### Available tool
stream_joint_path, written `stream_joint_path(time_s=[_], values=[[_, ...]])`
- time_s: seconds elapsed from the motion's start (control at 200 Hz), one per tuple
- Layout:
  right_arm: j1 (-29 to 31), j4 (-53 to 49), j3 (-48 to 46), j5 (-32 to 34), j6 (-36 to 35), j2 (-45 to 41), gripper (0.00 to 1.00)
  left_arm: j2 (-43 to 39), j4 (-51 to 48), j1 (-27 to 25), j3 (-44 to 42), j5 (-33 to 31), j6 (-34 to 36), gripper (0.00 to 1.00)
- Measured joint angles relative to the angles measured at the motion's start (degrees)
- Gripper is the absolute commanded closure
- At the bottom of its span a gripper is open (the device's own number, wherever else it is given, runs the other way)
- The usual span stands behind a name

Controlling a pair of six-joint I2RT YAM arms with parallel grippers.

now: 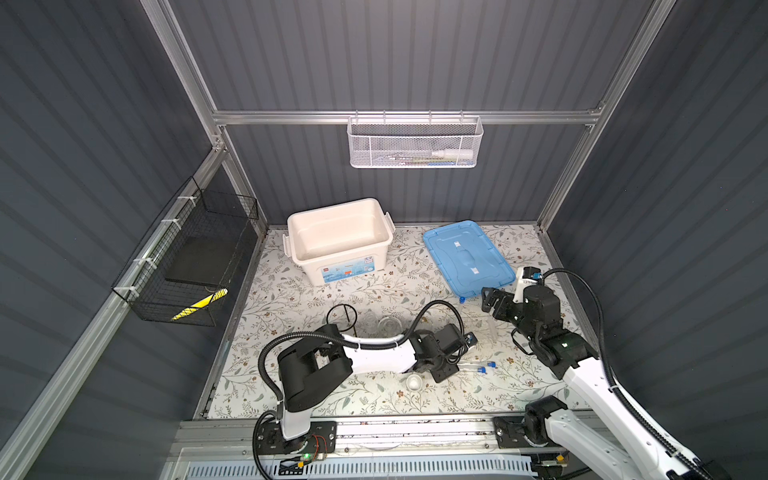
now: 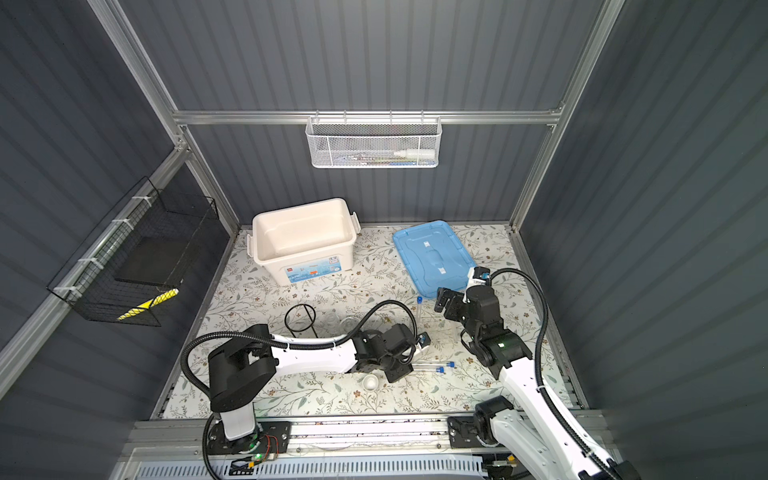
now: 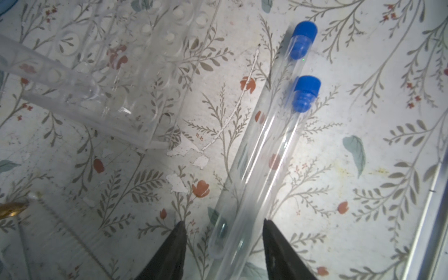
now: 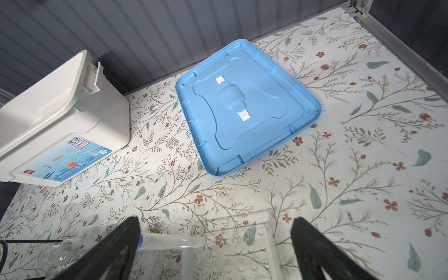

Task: Organize the chemistry lab equipment
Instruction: 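Move the left gripper over the blue-capped tubes lying on the table, then lower the left gripper and close it around the nearer blue-capped tube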

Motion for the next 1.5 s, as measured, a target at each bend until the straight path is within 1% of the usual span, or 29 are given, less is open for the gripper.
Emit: stream_joint_path(time_s=[0.31,0.4,0.51,0.63,0.76,0.93,1.095,1.501], values=[[0.00,0.00,-0.24,-0.22,0.52,-0.02,0.01,-1.77,0.11,-1.40,0.00,-0.85,-0.42,0.47],[0.00,0.00,-0.39,-0.37,0.63,-0.02,0.02,-2.16,0.20,-2.19,0.00,-0.83,-0.39,0.50],[0.00,0.00,-0.52,-0.39,0.79,-0.02,0.02,-2.16,0.13,-2.67,0.00,-0.61,-0.37,0.56],[0.00,0.00,-0.57,-0.39,0.96,-0.02,0.02,-2.14,0.09,-3.06,0.00,-0.57,-0.17,0.57],[0.00,0.02,-0.57,-0.39,1.01,-0.02,0.02,-1.99,0.09,-3.23,0.00,-0.59,-0.13,0.62],[0.00,0.00,-0.57,-0.39,1.03,-0.02,0.03,-1.22,0.00,-3.23,0.00,-0.57,-0.09,0.65],[0.00,0.00,-0.72,-0.39,1.03,-0.02,0.02,-0.68,-0.04,-3.32,0.00,-0.07,0.04,0.67],[-0.09,0.00,-0.90,-0.39,1.03,-0.02,0.02,1.99,-0.11,-3.34,1.07,0.74,0.28,0.68]])
